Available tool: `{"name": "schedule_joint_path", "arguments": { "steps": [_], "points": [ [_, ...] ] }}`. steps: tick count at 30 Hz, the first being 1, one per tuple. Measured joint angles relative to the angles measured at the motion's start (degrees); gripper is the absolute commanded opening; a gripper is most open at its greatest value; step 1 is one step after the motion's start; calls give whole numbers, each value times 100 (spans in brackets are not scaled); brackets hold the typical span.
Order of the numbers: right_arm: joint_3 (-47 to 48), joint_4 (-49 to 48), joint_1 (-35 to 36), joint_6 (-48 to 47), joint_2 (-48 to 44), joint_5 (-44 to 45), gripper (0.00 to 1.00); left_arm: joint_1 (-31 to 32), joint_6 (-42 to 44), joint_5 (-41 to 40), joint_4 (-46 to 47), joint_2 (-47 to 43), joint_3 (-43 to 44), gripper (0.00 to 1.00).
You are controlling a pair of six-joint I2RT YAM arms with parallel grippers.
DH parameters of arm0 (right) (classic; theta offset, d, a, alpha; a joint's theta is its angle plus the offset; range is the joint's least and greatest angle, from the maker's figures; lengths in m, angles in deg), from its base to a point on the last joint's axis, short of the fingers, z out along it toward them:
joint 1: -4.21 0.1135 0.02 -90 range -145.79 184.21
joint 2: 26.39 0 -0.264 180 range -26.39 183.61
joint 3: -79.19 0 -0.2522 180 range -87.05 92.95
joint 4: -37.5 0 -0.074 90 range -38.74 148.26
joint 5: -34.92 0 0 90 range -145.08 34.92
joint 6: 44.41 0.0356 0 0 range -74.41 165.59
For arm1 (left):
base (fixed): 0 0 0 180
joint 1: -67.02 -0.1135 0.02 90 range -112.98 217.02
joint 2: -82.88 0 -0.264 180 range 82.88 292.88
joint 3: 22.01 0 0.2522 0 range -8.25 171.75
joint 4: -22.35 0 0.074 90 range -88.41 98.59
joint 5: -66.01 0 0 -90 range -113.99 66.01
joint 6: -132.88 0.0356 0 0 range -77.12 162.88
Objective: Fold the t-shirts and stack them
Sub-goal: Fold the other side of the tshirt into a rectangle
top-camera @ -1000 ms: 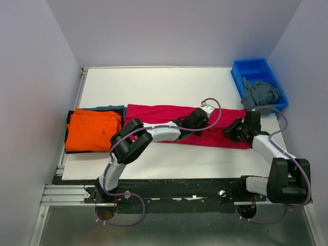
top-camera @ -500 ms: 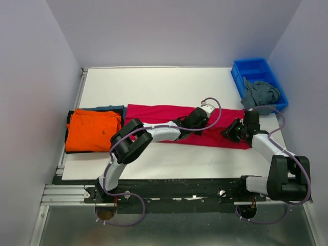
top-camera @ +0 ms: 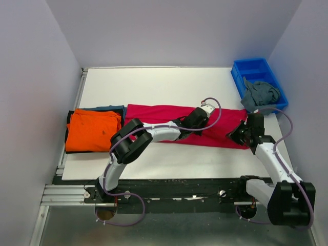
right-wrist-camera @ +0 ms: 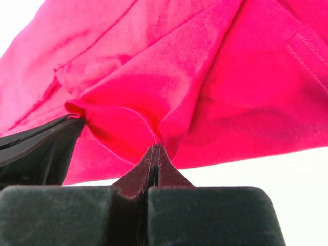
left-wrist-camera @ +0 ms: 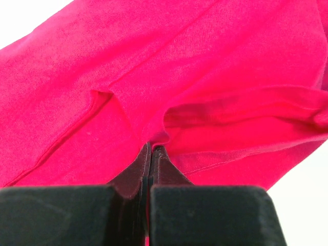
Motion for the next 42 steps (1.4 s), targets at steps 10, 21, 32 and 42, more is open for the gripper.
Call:
{"name": "schedule_joint_path", "arguments": {
  "steps": [10, 21, 32, 42],
  "points": [
    [-568, 855, 0, 334, -1373, 243, 53, 0, 7, 4, -2, 0, 2, 0],
    [-35, 999, 0, 111, -966, 262, 47, 0, -20, 109, 162, -400, -428, 40],
    [227, 442, 7, -328, 376, 55, 38, -273, -271, 225, -94, -579, -402, 55],
    [160, 319, 11, -509, 490, -319, 18, -507, -527, 1106, -133, -494, 20, 48]
  ]
}}
